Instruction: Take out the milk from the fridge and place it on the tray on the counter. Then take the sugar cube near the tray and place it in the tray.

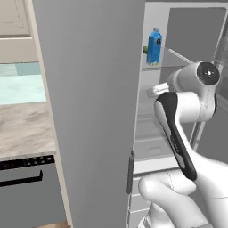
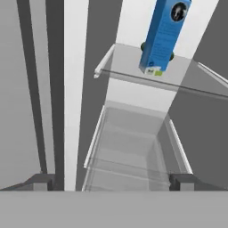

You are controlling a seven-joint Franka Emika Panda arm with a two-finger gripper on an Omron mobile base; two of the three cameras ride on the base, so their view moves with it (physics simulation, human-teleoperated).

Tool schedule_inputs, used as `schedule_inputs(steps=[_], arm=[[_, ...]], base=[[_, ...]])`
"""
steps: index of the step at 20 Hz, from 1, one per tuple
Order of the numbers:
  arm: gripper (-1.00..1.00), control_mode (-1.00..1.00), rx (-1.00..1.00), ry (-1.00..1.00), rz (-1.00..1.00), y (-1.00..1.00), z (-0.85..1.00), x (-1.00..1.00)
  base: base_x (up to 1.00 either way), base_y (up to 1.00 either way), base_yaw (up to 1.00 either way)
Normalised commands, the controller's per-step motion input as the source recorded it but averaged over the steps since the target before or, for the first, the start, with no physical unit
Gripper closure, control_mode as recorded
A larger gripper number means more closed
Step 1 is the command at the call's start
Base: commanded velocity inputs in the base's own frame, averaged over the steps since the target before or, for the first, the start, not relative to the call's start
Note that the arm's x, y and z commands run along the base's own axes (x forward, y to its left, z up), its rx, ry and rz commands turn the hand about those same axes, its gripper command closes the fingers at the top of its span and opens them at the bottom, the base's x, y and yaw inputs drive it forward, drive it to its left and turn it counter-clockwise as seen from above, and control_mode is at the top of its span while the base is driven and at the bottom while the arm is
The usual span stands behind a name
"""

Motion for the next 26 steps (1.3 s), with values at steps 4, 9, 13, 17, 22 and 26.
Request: schedule_inputs(steps=[4,9,13,17,22,26], arm=[[-1.00,-1.00,0.00,-0.16,0.01,-0.01,0.44,0.00],[-1.00,-1.00,0.00,-0.13,0.01,-0.04,0.49,0.00],[-1.00,-1.00,0.00,-0.07,0.01,-0.06,0.34,-0.01],[-1.00,-1.00,0.02,-0.03,0.00,-0.19,0.40,0.00],[-1.00,-1.00,0.01,0.00,0.00,-0.06,0.33,0.02],[-1.00,-1.00,0.02,0.00,0.00,-0.12,0.34,0.01]], base=[[0.00,0.00,0.00],[0.00,0.00,0.00],[0.00,0.00,0.00],[0.00,0.00,0.00],[0.00,0.00,0.00],[0.00,0.00,0.00]])
